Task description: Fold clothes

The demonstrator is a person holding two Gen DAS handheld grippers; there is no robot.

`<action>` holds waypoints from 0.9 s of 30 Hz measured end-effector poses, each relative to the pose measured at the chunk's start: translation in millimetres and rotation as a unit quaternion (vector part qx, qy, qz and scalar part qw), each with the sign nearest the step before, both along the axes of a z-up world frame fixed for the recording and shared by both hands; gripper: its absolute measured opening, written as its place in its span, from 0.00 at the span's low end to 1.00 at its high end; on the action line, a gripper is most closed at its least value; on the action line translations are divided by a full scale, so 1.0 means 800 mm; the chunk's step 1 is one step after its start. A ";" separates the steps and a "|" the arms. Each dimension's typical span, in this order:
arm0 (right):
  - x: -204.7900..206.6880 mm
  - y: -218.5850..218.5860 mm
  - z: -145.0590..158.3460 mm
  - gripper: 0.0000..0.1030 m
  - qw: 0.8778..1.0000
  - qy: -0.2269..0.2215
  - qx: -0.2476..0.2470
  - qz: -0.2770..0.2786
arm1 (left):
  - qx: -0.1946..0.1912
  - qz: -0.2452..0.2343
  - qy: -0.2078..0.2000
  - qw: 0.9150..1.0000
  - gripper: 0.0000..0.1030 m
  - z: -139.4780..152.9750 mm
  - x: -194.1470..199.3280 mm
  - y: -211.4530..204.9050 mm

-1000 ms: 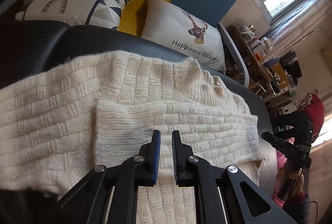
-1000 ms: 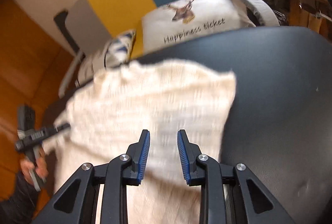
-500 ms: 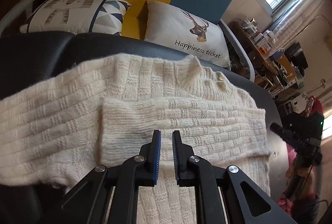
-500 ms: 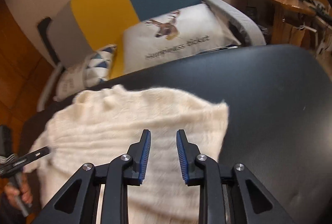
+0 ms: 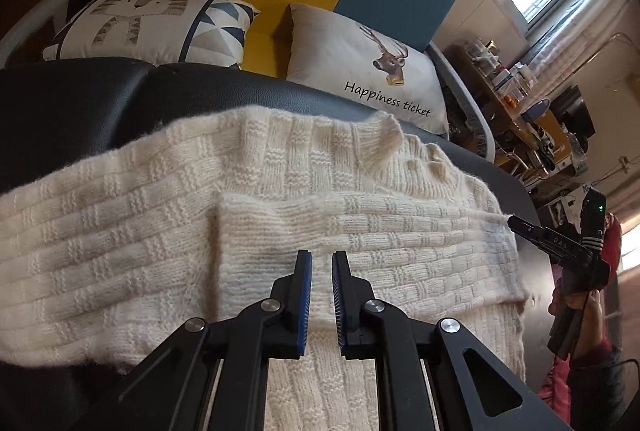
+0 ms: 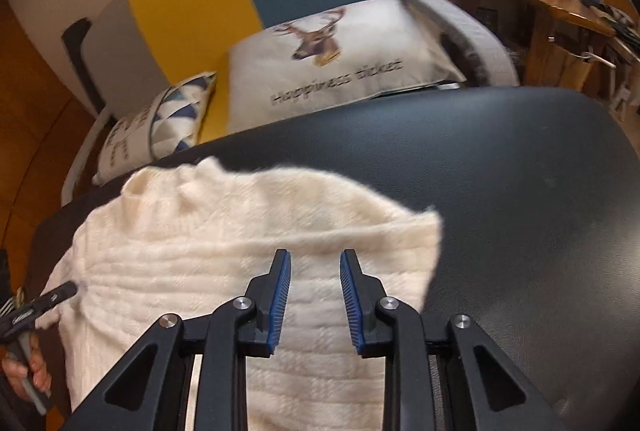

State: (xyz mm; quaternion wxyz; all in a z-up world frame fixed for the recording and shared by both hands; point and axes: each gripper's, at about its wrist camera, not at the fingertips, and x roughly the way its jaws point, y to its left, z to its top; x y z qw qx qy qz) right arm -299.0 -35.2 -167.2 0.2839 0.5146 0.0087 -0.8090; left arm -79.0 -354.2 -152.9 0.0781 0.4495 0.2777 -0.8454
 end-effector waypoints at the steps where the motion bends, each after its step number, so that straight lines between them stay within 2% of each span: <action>1: 0.002 -0.006 -0.008 0.24 1.000 -0.004 0.018 0.007 | -0.009 0.000 -0.006 1.000 0.11 -0.002 -0.002 0.000; 3: 0.003 -0.016 -0.029 0.25 0.998 -0.015 0.059 0.008 | -0.009 0.010 -0.026 1.000 0.11 -0.015 -0.002 -0.008; 7: 0.006 -0.017 -0.016 0.25 0.998 -0.007 0.054 -0.014 | 0.053 0.033 -0.015 0.998 0.11 -0.025 0.012 -0.027; 9: 0.019 -0.033 0.007 0.26 0.999 0.020 0.036 0.006 | 0.063 0.044 0.002 0.997 0.11 -0.014 0.025 -0.031; 12: 0.047 -0.082 0.029 0.26 0.998 0.031 -0.004 0.060 | 0.064 0.055 0.020 0.996 0.11 0.001 0.047 -0.037; 15: 0.073 -0.140 0.031 0.26 0.993 0.030 -0.021 0.110 | 0.062 0.060 0.025 0.996 0.12 0.004 0.051 -0.042; 18: 0.090 -0.191 0.011 0.26 0.991 0.026 0.004 0.129 | 0.055 0.055 0.006 0.997 0.12 -0.006 0.040 -0.038; 20: 0.094 -0.215 -0.016 0.26 0.990 0.013 0.054 0.132 | 0.046 0.056 -0.019 0.997 0.12 -0.020 0.031 -0.037; 22: 0.101 -0.220 -0.020 0.27 0.988 0.034 0.066 0.132 | 0.052 0.056 -0.023 0.997 0.12 -0.029 0.031 -0.041; 25: 0.105 -0.209 -0.010 0.27 0.991 0.023 0.059 0.115 | 0.066 0.065 -0.006 0.996 0.12 -0.017 0.048 -0.046; 27: 0.120 -0.199 0.000 0.26 0.992 0.031 0.045 0.113 | 0.051 0.070 0.005 0.996 0.12 -0.005 0.066 -0.050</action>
